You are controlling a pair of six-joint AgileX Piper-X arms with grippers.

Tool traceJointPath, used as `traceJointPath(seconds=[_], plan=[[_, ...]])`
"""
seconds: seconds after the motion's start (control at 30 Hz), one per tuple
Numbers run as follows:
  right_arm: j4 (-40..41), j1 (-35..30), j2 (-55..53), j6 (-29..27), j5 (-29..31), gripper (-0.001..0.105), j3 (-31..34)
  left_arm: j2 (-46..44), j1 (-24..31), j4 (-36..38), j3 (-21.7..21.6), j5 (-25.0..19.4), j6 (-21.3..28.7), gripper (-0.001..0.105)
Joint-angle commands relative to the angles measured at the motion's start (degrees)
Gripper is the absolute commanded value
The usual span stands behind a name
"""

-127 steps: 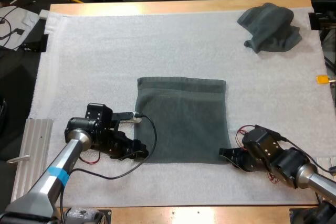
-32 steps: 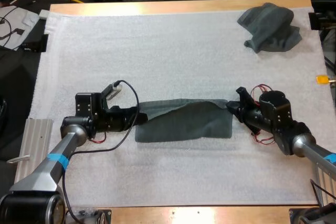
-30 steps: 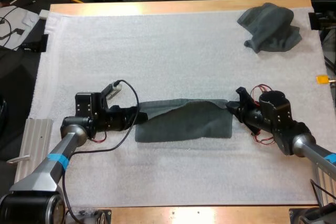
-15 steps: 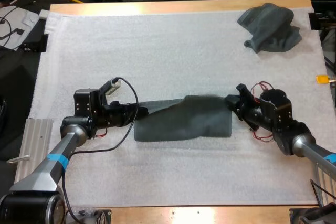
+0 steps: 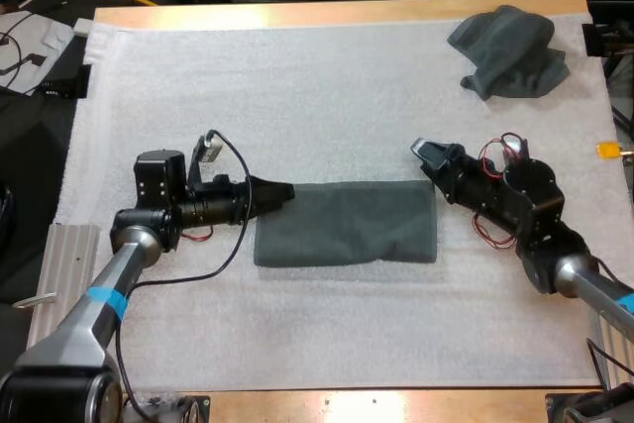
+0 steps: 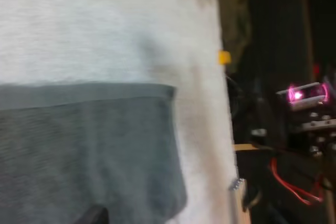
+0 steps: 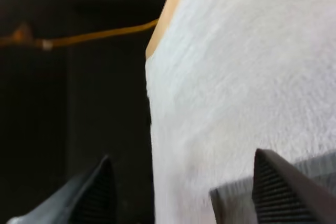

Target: Pick towel from pile, fold and stack

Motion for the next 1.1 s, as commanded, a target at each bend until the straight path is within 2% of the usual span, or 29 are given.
traceJointPath(seconds=[0.0,0.27,0.5,0.57,0.63,0.8,1.07], plan=[[3.1,-0.3,-3.7,-7.5,-3.8,0.055,-0.4,-3.5,0.1,0.3,-0.8,2.8,-1.0,0.058],[22.2,-0.1,-13.2,-19.5,-3.3,0.055,-1.1,-15.4,0.3,6.8,-0.6,-0.7,0.5,0.058],[41.0,-0.1,-20.6,-28.6,-1.4,0.055,-3.3,-26.2,0.3,20.9,-0.6,-8.3,6.6,0.058],[33.6,-0.1,-20.5,-27.6,-0.5,0.055,-3.3,-25.3,0.2,19.6,-0.8,-7.8,6.3,0.058],[43.0,-0.3,-23.6,-31.5,2.7,0.054,-5.1,-28.9,0.0,27.2,-0.8,-12.8,11.1,0.058],[57.7,-0.2,-28.1,-37.9,7.6,0.054,-9.1,-35.1,-0.1,39.7,-0.9,-21.5,18.6,0.058],[75.4,-0.4,-32.3,-46.1,15.1,0.054,-15.3,-44.5,-0.3,53.7,-0.9,-28.7,23.9,0.058]])
